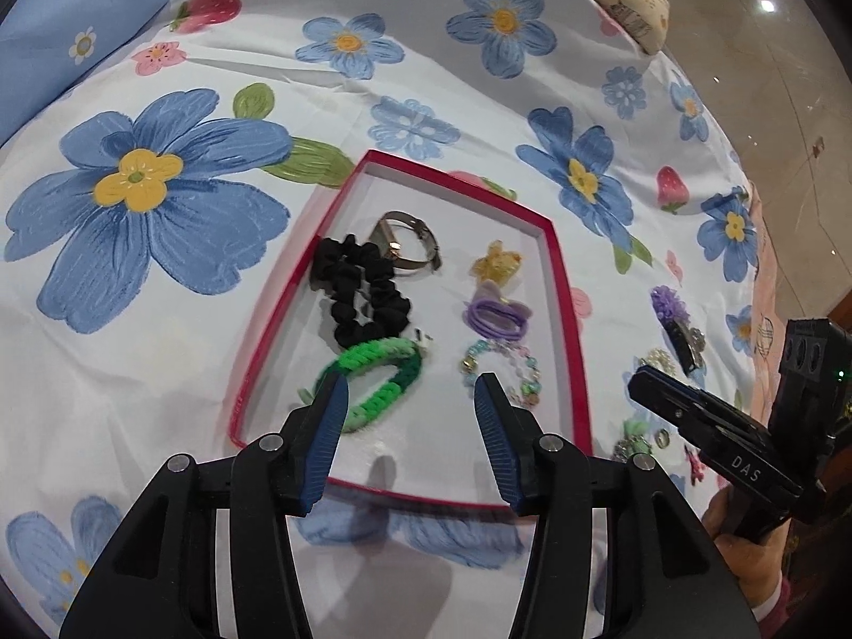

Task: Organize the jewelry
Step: 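Withdraw both tools from the tray toward the remaining jewelry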

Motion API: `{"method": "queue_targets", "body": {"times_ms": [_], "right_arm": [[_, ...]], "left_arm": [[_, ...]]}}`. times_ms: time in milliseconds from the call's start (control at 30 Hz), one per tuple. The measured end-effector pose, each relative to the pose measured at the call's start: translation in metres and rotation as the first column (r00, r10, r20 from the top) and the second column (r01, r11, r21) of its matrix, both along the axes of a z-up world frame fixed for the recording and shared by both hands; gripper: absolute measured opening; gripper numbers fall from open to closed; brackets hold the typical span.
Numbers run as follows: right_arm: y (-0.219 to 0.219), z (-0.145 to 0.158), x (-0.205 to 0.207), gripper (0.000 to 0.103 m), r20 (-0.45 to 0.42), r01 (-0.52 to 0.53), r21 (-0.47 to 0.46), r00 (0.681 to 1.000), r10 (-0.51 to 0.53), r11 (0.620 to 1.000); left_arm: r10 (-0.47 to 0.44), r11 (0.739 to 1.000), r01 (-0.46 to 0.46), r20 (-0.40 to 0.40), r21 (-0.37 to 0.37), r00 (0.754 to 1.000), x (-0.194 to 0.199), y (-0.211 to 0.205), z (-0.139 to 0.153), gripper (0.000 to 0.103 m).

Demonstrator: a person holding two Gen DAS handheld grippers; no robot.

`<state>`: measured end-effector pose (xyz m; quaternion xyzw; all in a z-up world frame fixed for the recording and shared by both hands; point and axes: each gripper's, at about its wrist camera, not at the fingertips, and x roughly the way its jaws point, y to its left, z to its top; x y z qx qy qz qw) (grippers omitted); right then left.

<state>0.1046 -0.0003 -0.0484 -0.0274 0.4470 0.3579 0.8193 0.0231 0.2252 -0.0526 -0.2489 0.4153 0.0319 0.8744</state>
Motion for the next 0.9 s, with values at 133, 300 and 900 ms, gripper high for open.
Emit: {"method": "queue_targets", "body": {"times_ms": [133, 300, 900], "right_arm": [[-0.026, 0.006, -0.008, 0.033, -0.002, 0.043, 0.017, 0.999, -0.043, 0.999], [-0.059, 0.011, -0.018, 0.035, -0.001, 0.091, 0.029, 0.996, -0.091, 0.995], [-0.18, 0.014, -0.05, 0.041, -0.002, 0.3, 0.013, 0.954, -0.3, 0.954]], "left_arm": [[-0.018, 1.0, 0.018, 0.007, -0.004, 1.0, -0.004, -0.012, 0.005, 0.048], [-0.06, 0.998, 0.06, 0.013, 0.007, 0.998, -0.009, -0.033, 0.012, 0.053], [-0.259, 0.966, 0.258, 0.01, 0.029, 0.966, -0.002, -0.126, 0.024, 0.053]]}}
